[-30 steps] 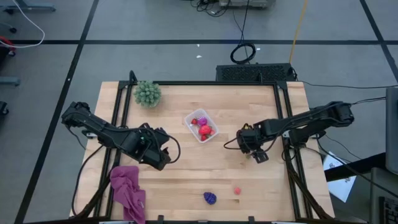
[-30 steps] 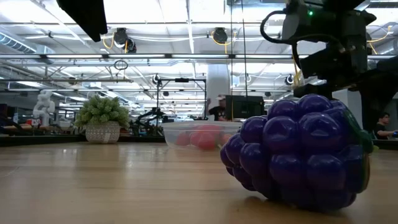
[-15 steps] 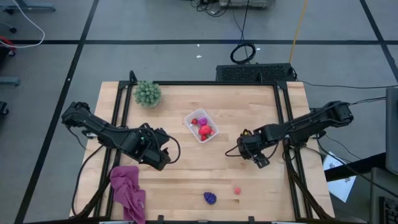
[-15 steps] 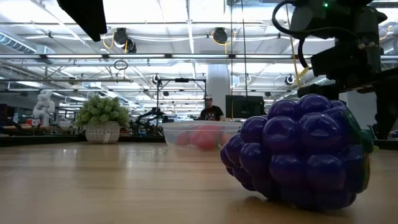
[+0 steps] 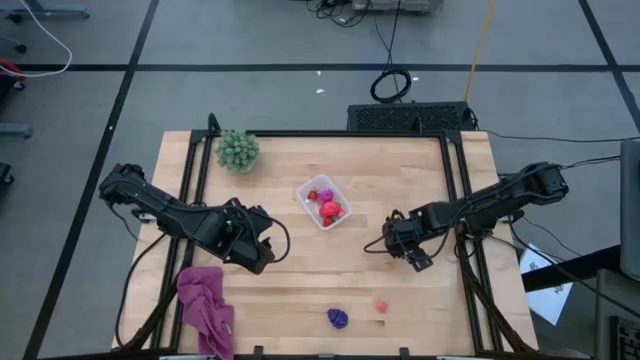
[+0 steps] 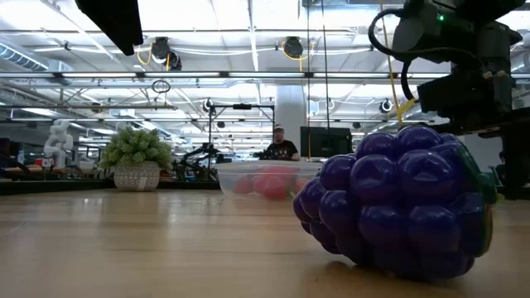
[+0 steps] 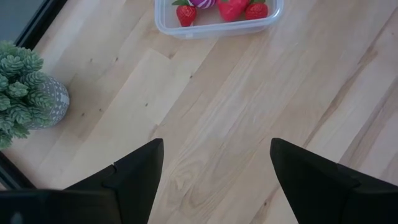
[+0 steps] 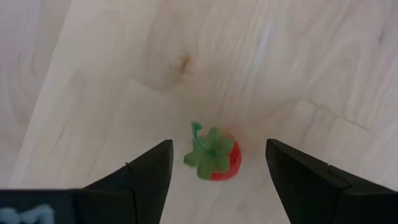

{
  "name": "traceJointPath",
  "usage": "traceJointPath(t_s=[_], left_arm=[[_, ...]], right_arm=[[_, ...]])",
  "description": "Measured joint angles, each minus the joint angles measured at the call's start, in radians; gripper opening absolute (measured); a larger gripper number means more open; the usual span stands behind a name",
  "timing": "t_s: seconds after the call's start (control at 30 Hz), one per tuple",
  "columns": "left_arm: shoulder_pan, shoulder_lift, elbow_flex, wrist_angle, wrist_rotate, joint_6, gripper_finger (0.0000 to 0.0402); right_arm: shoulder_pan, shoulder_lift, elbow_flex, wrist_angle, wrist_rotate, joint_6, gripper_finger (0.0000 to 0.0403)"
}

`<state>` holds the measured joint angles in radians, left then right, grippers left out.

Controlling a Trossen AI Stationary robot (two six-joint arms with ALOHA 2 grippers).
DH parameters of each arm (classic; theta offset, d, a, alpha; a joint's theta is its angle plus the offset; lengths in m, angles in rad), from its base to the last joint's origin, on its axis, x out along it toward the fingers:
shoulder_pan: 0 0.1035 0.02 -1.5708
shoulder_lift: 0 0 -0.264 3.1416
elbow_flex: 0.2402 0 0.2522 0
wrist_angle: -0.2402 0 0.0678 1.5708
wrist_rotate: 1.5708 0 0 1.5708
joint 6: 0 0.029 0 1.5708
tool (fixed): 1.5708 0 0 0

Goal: Pick and placing Produce into tupperware
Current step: Put the strawberry into the transparent bin

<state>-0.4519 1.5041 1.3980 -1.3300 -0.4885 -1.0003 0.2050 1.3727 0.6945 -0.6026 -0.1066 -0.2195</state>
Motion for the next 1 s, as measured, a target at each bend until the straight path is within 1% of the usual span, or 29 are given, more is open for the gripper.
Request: traceJointPath(t_s=[0.2, 0.33, 0.73, 1.0], left_arm=[[0.0, 0.0, 0.0, 0.0, 0.0, 0.0, 0.0296], [0.0, 0.0, 0.0, 0.0, 0.0, 0.0, 0.0296], [0.0, 0.0, 0.0, 0.001, -0.001, 0.001, 0.0296], [0.0, 0.0, 0.0, 0.001, -0.002, 0.001, 0.0296]], right_arm=[[0.0, -0.003, -0.059, 0.047, 0.003, 0.024, 0.0249], [0.0, -0.003, -0.068, 0.068, 0.004, 0.04, 0.0245], [-0.001, -0.008, -0.07, 0.077, 0.014, 0.024, 0.0182], [-0.001, -0.006, -0.066, 0.078, 0.028, 0.028, 0.0157]])
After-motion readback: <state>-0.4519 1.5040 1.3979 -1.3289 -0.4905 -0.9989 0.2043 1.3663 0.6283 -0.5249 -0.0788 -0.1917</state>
